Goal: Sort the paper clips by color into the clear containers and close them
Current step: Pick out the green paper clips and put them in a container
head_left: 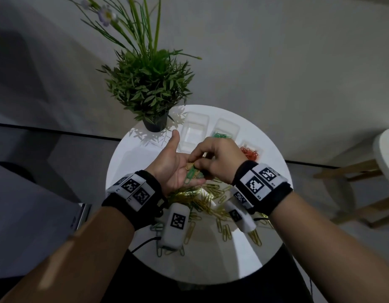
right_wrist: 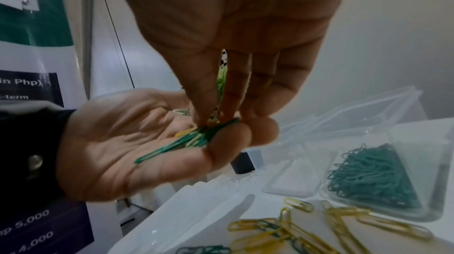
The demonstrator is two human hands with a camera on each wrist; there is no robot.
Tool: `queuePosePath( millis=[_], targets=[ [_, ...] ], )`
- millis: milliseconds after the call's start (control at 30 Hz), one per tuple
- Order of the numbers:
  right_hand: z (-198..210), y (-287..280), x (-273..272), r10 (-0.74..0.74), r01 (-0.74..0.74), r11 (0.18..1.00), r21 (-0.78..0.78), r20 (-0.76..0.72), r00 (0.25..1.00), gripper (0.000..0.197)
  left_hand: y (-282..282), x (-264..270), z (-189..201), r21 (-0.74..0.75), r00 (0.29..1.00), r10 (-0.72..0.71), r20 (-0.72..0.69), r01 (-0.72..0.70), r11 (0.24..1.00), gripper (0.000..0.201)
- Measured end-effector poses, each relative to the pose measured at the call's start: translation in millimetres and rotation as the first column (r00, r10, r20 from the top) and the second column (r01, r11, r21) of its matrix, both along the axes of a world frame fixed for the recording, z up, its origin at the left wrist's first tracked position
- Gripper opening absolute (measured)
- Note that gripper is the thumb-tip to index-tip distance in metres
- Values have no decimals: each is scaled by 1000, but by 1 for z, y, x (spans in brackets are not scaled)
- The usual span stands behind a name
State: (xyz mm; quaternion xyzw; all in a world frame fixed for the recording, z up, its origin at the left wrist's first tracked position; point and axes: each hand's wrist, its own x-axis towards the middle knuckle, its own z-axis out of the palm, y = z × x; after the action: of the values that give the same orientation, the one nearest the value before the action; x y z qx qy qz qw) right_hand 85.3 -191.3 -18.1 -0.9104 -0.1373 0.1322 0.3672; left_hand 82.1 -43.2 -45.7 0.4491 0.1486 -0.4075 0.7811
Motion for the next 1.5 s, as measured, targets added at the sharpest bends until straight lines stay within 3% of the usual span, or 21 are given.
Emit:
queuePosePath(
  millis=[100, 200, 267, 367, 467, 567, 667, 767, 867, 1000, 1200, 1367, 1500],
  targets=[
    [-5, -1, 0, 146, -127, 982, -138, 135, 980, 12, -1, 0, 1, -6, 1000, -23, -8, 23, 1000, 104],
    [-7, -1, -2, 192, -158, 965, -210, 154, 969, 8, -2, 0, 0, 8, 998, -66, 8, 66, 998, 100],
    [-8, -3, -3, 97, -84, 989, -120, 109, 989, 7, -3, 0, -2, 13, 997, -71, 4, 71, 997, 93],
    [-6, -11, -4, -108, 123, 978, 166, -95, 990, 19, -4, 0, -2, -30, 999, -47, -16, 46, 998, 74],
    [-5, -19, -7, -197, 218, 930, 296, -99, 975, 30, -5, -4, 4, -91, 1000, -10, -11, 9, 996, 51],
    [-1, -23, -10, -190, 179, 977, 114, 90, 978, 27, -11, -6, 3, -115, 999, -6, 51, 12, 993, 40],
    [-1, -22, -12, -84, 98, 991, -92, 147, 986, 24, -15, -8, -3, -50, 991, -30, 131, 36, 998, 48],
    [-1, -23, -16, -31, 49, 988, -144, 126, 991, 11, -14, -8, -7, -51, 990, -37, 140, 45, 998, 57],
    [1, -25, -18, 16, 8, 982, -190, 124, 992, 21, -13, -7, -8, -90, 997, -24, 77, 31, 995, 58],
    [1, -24, -17, -12, 32, 978, -204, 99, 995, 20, -16, -10, -7, -132, 1000, -17, 23, 20, 991, 56],
    [-4, -31, -11, -161, 164, 986, 34, -92, 983, 16, -19, -13, -8, -164, 999, -23, -39, 16, 986, 60],
    [1, -39, -12, -230, 286, 916, 280, -216, 949, 18, -20, -9, -11, -146, 999, -12, -52, 4, 989, 45],
    [-2, -48, -9, -356, 420, 814, 401, -228, 906, 26, -23, 1, -7, 85, 997, -8, 74, 2, 996, 29]
  ],
)
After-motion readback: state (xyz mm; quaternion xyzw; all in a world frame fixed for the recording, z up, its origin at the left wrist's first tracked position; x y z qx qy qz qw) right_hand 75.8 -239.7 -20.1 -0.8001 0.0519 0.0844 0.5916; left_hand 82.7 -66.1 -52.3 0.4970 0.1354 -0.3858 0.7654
